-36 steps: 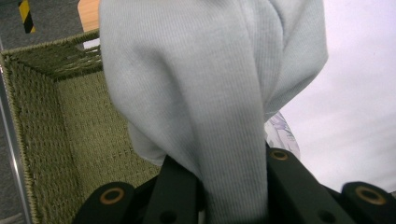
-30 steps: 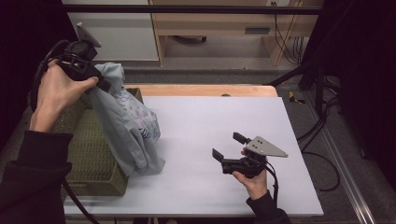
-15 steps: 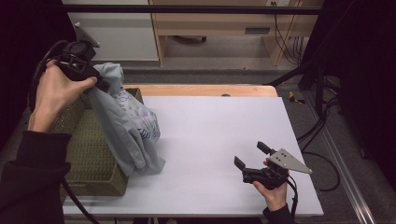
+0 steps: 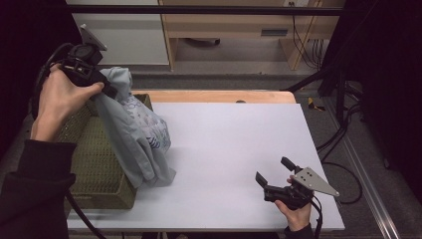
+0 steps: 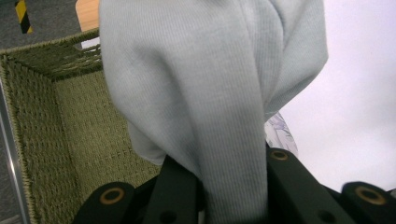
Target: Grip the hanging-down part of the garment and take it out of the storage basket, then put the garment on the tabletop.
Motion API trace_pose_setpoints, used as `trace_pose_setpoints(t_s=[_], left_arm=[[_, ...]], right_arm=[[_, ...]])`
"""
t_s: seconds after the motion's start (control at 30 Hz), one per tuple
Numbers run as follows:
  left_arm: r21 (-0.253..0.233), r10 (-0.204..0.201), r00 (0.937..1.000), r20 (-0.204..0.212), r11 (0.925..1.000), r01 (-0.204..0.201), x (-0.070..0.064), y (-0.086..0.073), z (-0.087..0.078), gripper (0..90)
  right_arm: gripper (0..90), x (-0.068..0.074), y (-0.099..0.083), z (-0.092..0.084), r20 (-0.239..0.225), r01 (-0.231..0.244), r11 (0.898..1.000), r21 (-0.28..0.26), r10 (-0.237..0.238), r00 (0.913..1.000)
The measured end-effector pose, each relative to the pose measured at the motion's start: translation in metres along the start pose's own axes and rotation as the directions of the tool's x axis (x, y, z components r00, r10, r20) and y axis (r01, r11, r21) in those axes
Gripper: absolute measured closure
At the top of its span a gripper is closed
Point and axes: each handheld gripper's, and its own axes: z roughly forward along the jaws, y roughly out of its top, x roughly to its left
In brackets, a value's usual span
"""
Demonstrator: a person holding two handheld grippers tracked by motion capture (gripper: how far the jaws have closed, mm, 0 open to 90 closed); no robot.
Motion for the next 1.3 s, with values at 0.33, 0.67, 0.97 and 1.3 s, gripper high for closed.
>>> trace_pose_setpoints(t_s=[0.33,0.67,0.97,1.3], left_arm=[[-0.002,0.004,1.0000,0.002,1.0000,-0.004,-0.001,-0.001,0.000,80.2],[-0.002,0.007,1.0000,0.003,1.0000,-0.006,-0.003,-0.001,0.001,80.2],[0.002,0.032,0.9995,0.010,0.9995,-0.032,-0.014,0.002,0.001,80.2],[-0.012,0.100,0.9943,0.037,0.9949,-0.100,-0.047,0.008,-0.004,80.3]], right_arm=[[0.2,0.003,-0.004,0.000,-0.007,0.012,1.000,0.006,-0.012,0.9999],[0.2,0.005,-0.009,0.001,-0.024,0.007,0.999,0.032,-0.006,0.9997],[0.2,0.005,-0.009,0.001,-0.025,0.004,0.999,0.038,-0.003,0.9997],[0.2,0.005,-0.010,0.001,-0.030,0.009,0.999,0.040,-0.008,0.9995]])
